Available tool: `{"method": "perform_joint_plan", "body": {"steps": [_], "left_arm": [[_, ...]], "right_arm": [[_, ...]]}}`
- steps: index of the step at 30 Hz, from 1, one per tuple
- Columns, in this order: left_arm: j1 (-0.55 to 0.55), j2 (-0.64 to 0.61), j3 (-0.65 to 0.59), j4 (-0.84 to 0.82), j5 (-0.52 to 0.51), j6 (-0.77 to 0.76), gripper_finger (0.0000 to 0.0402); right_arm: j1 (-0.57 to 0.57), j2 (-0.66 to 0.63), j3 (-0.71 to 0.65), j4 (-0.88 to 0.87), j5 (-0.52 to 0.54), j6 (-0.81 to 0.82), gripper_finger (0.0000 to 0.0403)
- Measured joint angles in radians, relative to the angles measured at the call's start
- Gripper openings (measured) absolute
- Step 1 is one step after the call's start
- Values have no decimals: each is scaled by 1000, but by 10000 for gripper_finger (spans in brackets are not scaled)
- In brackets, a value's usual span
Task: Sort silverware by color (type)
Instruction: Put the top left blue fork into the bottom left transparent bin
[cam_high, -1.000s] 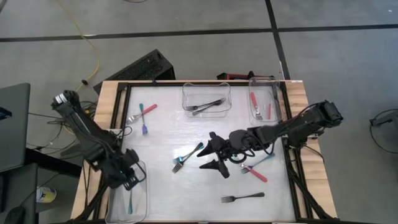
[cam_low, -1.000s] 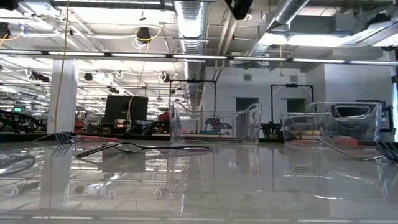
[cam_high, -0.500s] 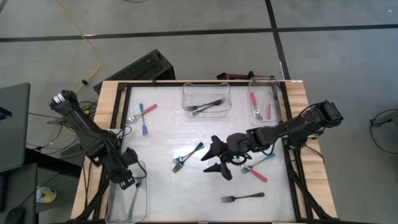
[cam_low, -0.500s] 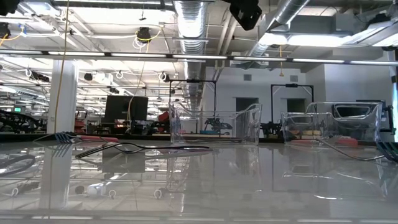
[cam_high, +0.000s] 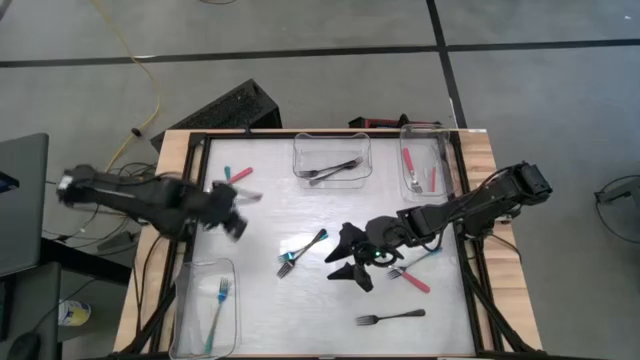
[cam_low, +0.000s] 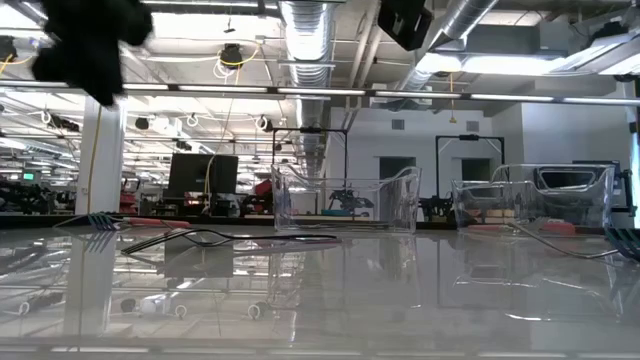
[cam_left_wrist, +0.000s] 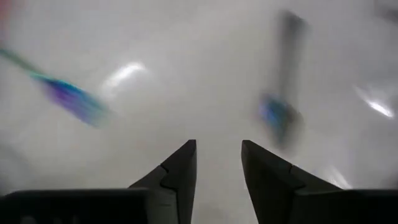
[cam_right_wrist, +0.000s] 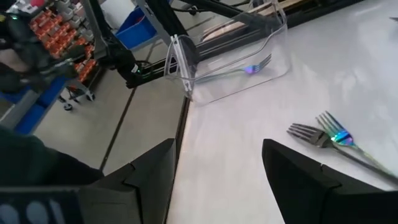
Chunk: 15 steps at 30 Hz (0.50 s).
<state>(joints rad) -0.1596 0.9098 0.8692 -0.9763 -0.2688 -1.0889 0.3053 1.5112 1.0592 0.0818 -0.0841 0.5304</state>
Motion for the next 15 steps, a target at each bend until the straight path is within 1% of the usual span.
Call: {"method": "perform_joint_plan", "body": {"steps": [3,6,10,15], "left_arm": [[221,67,0,-21,-6,86,110],[395,143,0,-19,39,163,121],[531,240,0,-21,71,245,147],[625,348,-1,-27,58,306,181]], "right_arm": [[13,0,0,-1,1,27,265],[30,0,0,-3,1,55,265],[53,0,0,-30,1,64,265],[74,0,0,-100,2,64,265]]}}
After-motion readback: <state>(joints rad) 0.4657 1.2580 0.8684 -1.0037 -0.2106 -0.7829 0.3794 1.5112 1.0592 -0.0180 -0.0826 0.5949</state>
